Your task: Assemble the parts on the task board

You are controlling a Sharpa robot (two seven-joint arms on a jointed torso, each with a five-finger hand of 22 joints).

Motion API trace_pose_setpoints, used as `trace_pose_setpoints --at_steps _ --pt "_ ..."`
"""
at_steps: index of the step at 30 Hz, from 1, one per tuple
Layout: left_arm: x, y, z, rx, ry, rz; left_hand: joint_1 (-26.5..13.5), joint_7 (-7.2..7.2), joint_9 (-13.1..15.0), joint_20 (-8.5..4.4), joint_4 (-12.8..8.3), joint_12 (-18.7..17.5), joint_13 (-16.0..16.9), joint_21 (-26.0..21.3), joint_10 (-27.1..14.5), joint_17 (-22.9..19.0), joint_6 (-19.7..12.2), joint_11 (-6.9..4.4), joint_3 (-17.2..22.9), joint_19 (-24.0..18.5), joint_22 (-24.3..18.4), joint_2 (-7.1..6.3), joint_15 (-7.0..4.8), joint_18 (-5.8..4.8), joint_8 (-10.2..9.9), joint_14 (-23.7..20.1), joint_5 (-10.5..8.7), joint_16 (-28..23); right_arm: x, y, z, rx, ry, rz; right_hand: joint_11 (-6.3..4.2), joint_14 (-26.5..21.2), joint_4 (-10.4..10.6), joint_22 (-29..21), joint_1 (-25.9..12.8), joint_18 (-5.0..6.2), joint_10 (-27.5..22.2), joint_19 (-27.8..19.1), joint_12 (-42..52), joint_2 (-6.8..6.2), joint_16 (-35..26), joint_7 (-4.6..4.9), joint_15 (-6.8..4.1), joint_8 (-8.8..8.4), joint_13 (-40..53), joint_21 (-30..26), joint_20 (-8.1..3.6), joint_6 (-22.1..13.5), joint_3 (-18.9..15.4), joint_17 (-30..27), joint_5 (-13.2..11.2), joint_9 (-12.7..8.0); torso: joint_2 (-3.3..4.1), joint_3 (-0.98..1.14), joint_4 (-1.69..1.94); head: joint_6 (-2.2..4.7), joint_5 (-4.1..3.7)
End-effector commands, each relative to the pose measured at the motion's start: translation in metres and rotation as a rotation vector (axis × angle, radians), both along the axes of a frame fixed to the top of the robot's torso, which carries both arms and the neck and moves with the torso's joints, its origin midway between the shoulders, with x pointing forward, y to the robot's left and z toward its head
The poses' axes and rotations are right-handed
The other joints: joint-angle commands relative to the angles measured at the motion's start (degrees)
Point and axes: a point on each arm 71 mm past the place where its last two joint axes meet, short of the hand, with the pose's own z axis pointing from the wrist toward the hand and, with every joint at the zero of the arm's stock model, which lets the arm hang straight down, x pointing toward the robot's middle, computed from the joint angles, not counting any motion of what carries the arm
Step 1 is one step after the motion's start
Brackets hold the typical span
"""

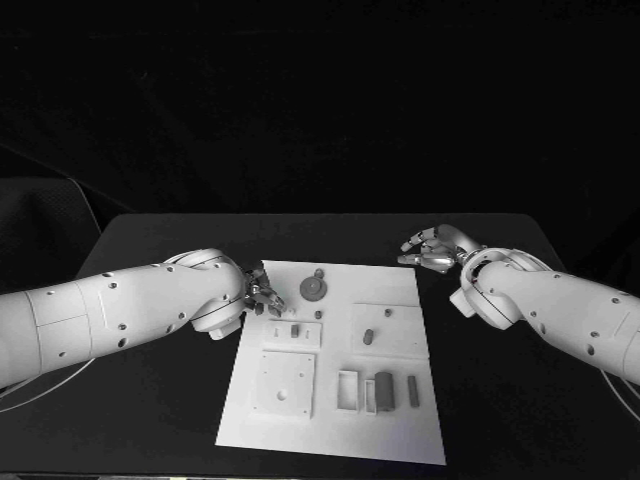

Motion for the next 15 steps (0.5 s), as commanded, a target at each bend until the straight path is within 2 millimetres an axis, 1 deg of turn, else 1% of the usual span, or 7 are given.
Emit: trace_pose_setpoints --at_steps 1,5,9,11,15 --pt "-0.0031 0.0018 0.0004 -0.009 0.005 0.032 0.6 -2.48 4.7 -0.02 -4.8 0.4 0.1 0.2 4.9 0.1 6.2 -4.47 5.4 0.6 0.1 -0.08 -3.04 7.04 4.1 3.5 0.36 0.3 -0.0003 0.0006 -0.0006 -0.002 0.006 0.011 -0.03 -0.3 0.3 -0.1 -0.6 0.75 -0.2 0.3 -0.1 -0.14 0.4 1.12 -0.03 0.28 0.0 3.3 -0.05 0.7 0.1 -0.1 0.2 0.0 0.09 -0.07 -0.05 -0.2 0.15" --pt "-0.0067 0.0041 0.0002 -0.01 0.011 0.031 0.5 -2.52 4.7 -0.03 -4.8 0.5 0.2 0.3 5.0 0.1 6.3 -4.51 5.5 0.7 0.1 -0.13 -3.07 7.07 4.2 3.6 0.45 0.4 -0.0005 0.0002 -0.0006 -0.002 0.007 0.012 -0.03 -0.3 0.3 -0.1 -0.6 0.75 -0.2 0.3 -0.1 -0.14 0.4 1.12 -0.03 0.28 -0.1 3.3 -0.05 0.7 0.1 -0.1 0.2 0.0 0.1 -0.07 -0.05 -0.54 0.26" --pt "-0.0093 0.0041 -0.0009 -0.006 0.028 0.019 0.5 -2.56 4.7 -0.05 -4.8 0.5 0.2 0.4 5.1 0.2 6.4 -4.56 5.6 0.7 0.2 -0.18 -3.1 7.11 4.2 3.7 0.55 0.5 -0.0006 -0.0002 -0.0005 -0.002 0.006 0.011 -0.03 -0.3 0.3 -0.1 -0.6 0.75 -0.2 0.3 -0.1 -0.15 0.4 1.12 -0.03 0.28 -0.1 3.3 -0.04 0.7 0.1 -0.1 0.2 0.0 0.1 -0.08 -0.04 -0.63 0.28" --pt "-0.0105 0.0038 -0.0019 -0.007 0.036 0.015 0.5 -2.57 4.7 -0.05 -4.8 0.5 0.2 0.5 5.1 0.2 6.5 -4.57 5.6 0.8 0.2 -0.19 -3.11 7.12 4.2 3.7 0.57 0.5 -0.0006 -0.0001 -0.0005 -0.002 0.007 0.011 -0.03 -0.3 0.3 -0.1 -0.6 0.75 -0.2 0.3 -0.1 -0.15 0.4 1.12 -0.03 0.28 -0.1 3.3 -0.04 0.7 0.1 0.0 0.2 0.0 0.12 -0.07 -0.08 -0.75 0.43" --pt "-0.0118 0.0023 -0.0033 -0.007 0.049 0.006 0.5 -2.6 4.7 -0.06 -4.9 0.6 0.3 0.5 5.2 0.2 6.5 -4.6 5.6 0.8 0.2 -0.21 -3.14 7.14 4.2 3.8 0.62 0.6 -0.0007 0.0 -0.0005 -0.002 0.007 0.012 -0.03 -0.4 0.3 -0.1 -0.6 0.75 -0.2 0.3 -0.1 -0.16 0.4 1.12 -0.03 0.28 -0.1 3.3 -0.04 0.7 0.1 -0.1 0.2 0.0 0.16 -0.1 -0.12 -0.96 0.4"
